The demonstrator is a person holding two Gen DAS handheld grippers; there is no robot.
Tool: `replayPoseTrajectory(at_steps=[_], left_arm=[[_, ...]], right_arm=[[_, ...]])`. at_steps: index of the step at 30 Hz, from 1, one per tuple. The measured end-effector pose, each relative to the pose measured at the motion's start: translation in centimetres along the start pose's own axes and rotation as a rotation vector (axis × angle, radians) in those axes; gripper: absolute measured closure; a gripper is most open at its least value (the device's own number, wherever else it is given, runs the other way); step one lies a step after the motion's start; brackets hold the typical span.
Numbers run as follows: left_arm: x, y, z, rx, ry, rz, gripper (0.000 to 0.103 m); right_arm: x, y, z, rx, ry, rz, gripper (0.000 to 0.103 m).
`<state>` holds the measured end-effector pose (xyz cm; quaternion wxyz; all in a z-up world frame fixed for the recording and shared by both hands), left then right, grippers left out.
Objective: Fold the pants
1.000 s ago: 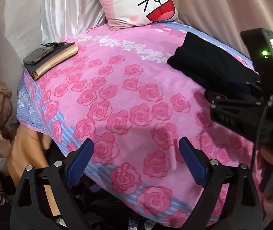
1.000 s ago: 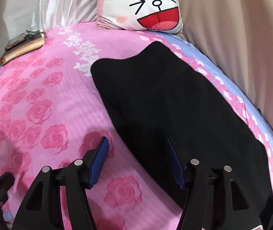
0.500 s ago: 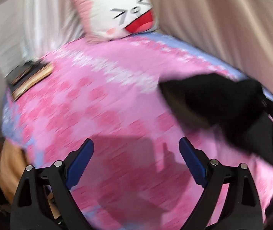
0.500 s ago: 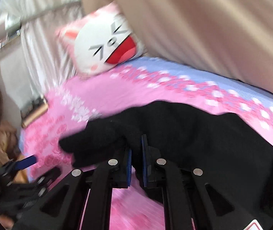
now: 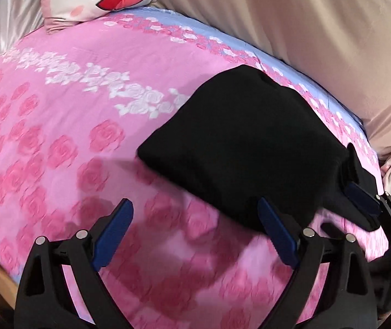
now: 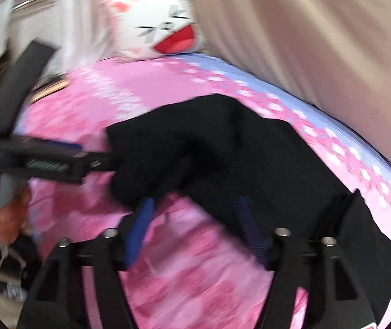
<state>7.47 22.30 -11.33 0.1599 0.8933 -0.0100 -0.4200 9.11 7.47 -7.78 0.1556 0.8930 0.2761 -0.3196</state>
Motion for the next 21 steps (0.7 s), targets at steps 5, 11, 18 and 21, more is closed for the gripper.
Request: replayPoseTrajectory(at_steps=[5,11,18,21], left_arm=[[-2.7,-2.5,0.5,-0.013,0.067,-0.090,0.013],[-5.1,-4.9,0.0,-0.065,0.107,-0.128,0.013],[-6.7,-1.5,-2.5,-0.007,0.184,-0.098,0.013],[-5.7,2.7,-3.6,0.077,0.202,-0.069,0.013]], right_arm=[[2.3,-2.1,-0.4,0.192,-0.032,-0.196,0.032],[7.2,-3.1,-1.8,0.375,-0.055,-0.297,0.086],[-1.3,3.5,-8.4,0.575,0.337,-0.267,0.088],[-4.9,10.6,-3.5,0.770,0.428,-0.103,0.088]])
Point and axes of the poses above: each gripper's, at about its wrist camera, not at the fingertips, and x roughly the way its jaws point, y to its right, z to its underside, the point moved 9 cm from there along x, roughly the way its jaws point, and after that the axes turned 5 degrees about y, right-handed, at the moved point
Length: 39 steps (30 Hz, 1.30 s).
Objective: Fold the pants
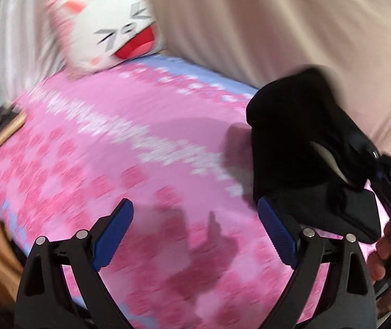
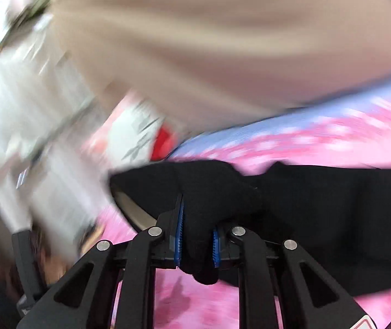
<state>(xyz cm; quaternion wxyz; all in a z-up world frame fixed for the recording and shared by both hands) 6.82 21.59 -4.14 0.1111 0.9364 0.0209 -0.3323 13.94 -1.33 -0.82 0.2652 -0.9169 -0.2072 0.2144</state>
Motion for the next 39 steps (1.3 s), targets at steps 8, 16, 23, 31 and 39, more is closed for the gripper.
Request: replayPoseTrajectory(at_steps=[8,16,23,31,39], left_arm=[[4.8,12.6,1.6,0.151,-0.060,0.119,0.013],[6.4,16.7,2.7,0.235,-0.063,0.071,0.013],[7.0,16.4,3.2,0.263,-0.076,0.027,0.013],[6.3,12.9,3.2,0.288,-0.059,-0.068,0.013],[5.7,12.0,2.1,0.255,-0.048,-0.046,0.013]], right_arm=[[-9.2,13.0,4.6,0.132,-0.041,0.342,0.066],[-14.6,12.4,0.1,-0.088,0.100,0.451,0.029],[-12.3,8.2,1.0,-0.433,-0.041,0.462,0.028],[-5.2,7.2,5.6,-0.708,-0.233,0.484,0.027],[-7.2,11.0,-2.4,-0.324,-0.107,0.397,0.089]])
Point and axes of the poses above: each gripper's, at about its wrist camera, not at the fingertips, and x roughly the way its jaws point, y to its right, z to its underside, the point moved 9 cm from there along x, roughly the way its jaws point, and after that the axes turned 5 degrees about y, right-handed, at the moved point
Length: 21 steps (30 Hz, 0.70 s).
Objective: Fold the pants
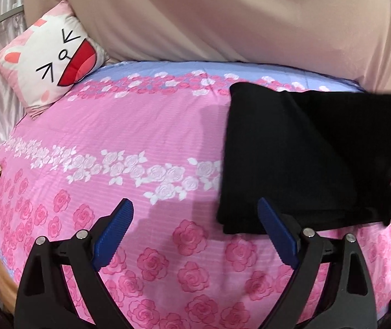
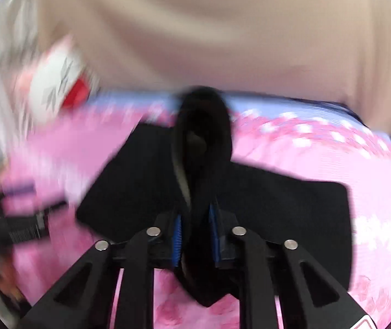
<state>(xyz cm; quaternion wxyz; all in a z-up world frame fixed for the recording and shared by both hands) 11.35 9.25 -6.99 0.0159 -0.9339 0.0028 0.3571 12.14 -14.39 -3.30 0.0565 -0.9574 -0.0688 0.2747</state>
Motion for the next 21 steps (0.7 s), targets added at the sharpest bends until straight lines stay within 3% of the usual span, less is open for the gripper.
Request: replayPoseTrajectory(at_steps=[2,3,4,5,6,8,10,13,19,21], left_arm=[[-0.1,1.0,-0.4,0.011,0.009,0.021,0.013],[-0.1,1.8,-0.5,0.019,0.011,0.034,0.013],[0.0,2.4,-0.5,0.024,0.010,0.045,0.013],[0.1,3.3,-0.5,0.033,0.008,0.063,0.013],[0.3,4.1,-0.4,0.042,0.004,0.076,0.013],[0.7,5.9,-0.3,0.063,-0.005,0.097,0.013],[1.0,7.4,-0.2,0.073,-0.011,0.114,0.013],[1.1,9.5,-0.4,0.083,-0.010,0.139,0.013],[1.8,13.5,-0.7,0.139,-0.011,0.166,0.013],[2.2,14.4,-0.6,0.165,-0.018,0.157,0.013]], right_arm=[[-1.4,4.0,-1.4,0.107,0.040,0.027,0.089],[-1.7,6.8,-1.1,0.122,0.029,0.088,0.085],[-1.5,8.2,-0.5,0.119,0.006,0.132,0.078],[-0.8,10.5,1.2,0.142,-0.044,0.196,0.064],[-0.3,11.8,2.5,0.162,-0.080,0.209,0.057],[-0.1,13.8,4.9,0.237,-0.122,0.177,0.057],[-1.0,14.1,5.3,0.264,-0.111,0.148,0.056],[-2.7,13.7,4.6,0.260,-0.079,0.093,0.043],[-0.3,9.1,5.5,0.192,-0.163,-0.025,0.042],[1.0,8.3,6.0,0.185,-0.190,-0.056,0.049]])
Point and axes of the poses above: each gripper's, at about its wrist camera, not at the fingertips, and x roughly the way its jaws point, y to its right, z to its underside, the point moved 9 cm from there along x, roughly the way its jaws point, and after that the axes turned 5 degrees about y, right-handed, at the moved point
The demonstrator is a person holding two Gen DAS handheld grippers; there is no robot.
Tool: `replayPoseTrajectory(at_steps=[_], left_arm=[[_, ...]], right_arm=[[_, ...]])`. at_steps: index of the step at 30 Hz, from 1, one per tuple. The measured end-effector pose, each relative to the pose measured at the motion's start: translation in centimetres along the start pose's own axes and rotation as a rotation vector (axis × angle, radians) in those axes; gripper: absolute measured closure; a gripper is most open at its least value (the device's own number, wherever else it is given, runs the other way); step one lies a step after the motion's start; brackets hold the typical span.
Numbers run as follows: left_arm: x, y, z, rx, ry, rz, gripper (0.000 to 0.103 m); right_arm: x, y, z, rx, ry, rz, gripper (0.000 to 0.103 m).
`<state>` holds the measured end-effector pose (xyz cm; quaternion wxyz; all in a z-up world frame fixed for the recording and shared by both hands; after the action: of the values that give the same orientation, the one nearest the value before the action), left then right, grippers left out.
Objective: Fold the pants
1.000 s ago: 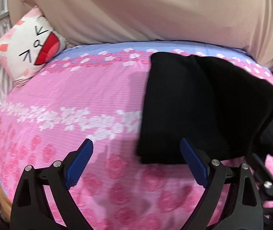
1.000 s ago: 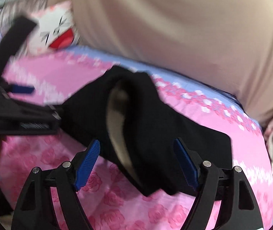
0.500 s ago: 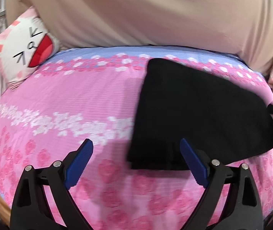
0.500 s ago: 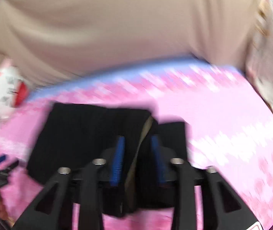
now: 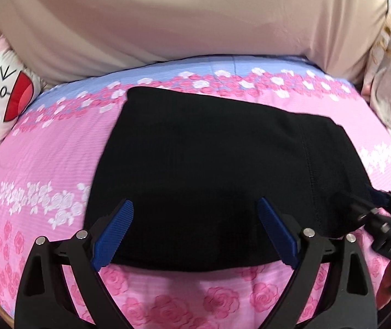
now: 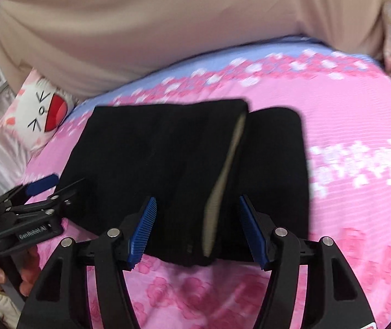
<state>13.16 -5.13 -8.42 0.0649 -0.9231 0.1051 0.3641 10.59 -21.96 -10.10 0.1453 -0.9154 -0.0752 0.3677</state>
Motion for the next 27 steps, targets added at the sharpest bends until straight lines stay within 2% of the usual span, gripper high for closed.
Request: replayPoseTrajectory(at_steps=[1,3,5,8,10,12,14,15,17,18,20,22,25,27], left_arm=[[0.3,0.2,0.0,0.003,-0.007,-0.002,0.013],[0.7,0.5,0.1,0.005,-0.017,-0.001,0.013],[1.0,0.7,0.0,0.013,-0.020,-0.007,0.013],[0.9,1.1,-0.1,0.020,-0.018,0.001,0.013],[0.6,1.5,-0.2,0.025,-0.008,0.006,0.012],[0.8,2.0,-0.2,0.034,-0.010,0.008,0.012],[1.2,2.3,0.1,0.035,-0.021,0.013,0.012],[1.4,2.5,0.2,0.035,-0.026,0.016,0.011],[1.5,2.4,0.3,0.026,-0.029,0.010,0.011],[1.4,2.3,0.3,0.022,-0.028,0.012,0.012],[0.9,1.2,0.3,-0.006,-0.021,0.008,0.012],[0.2,-1.1,0.2,-0.051,-0.006,-0.012,0.012],[0.0,-4.7,0.5,-0.121,-0.016,-0.035,0.012],[0.5,-7.7,0.8,-0.212,-0.034,-0.041,0.012]], right_arm=[[0.6,-0.3,0.1,0.000,-0.005,-0.016,0.056],[1.3,-0.8,0.2,0.007,-0.007,-0.050,0.085],[0.7,-1.0,-0.5,0.016,0.011,-0.081,0.087],[-2.1,-1.0,-2.6,0.004,0.087,-0.075,0.088],[-4.0,0.3,-3.8,0.025,0.140,-0.046,0.088],[-4.2,2.6,-3.9,0.053,0.149,0.018,0.088],[-3.0,5.1,-3.1,0.091,0.112,0.070,0.085],[-1.5,6.3,-2.1,0.102,0.064,0.087,0.081],[-1.1,6.9,-1.7,0.141,0.077,0.057,0.079],[-1.6,6.6,-1.9,0.137,0.081,0.057,0.071],[-3.1,6.3,-2.3,0.119,0.113,0.106,0.056],[-4.6,5.9,-2.4,0.106,0.142,0.116,0.054],[-5.6,6.3,-1.2,0.114,0.130,0.124,0.053],[-5.5,6.1,-0.2,0.130,0.108,0.102,0.049]])
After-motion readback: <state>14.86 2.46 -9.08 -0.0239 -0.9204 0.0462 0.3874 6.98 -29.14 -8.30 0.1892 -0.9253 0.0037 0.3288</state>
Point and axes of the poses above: each gripper's, at about its wrist camera, not at the fingertips, and x roughly the way its jaws point, y to its right, z to its underside, the point moved 9 cm from there along x, roughly the way its jaws point, and after that the axes turned 5 degrees about y, right-handed, at the moved point
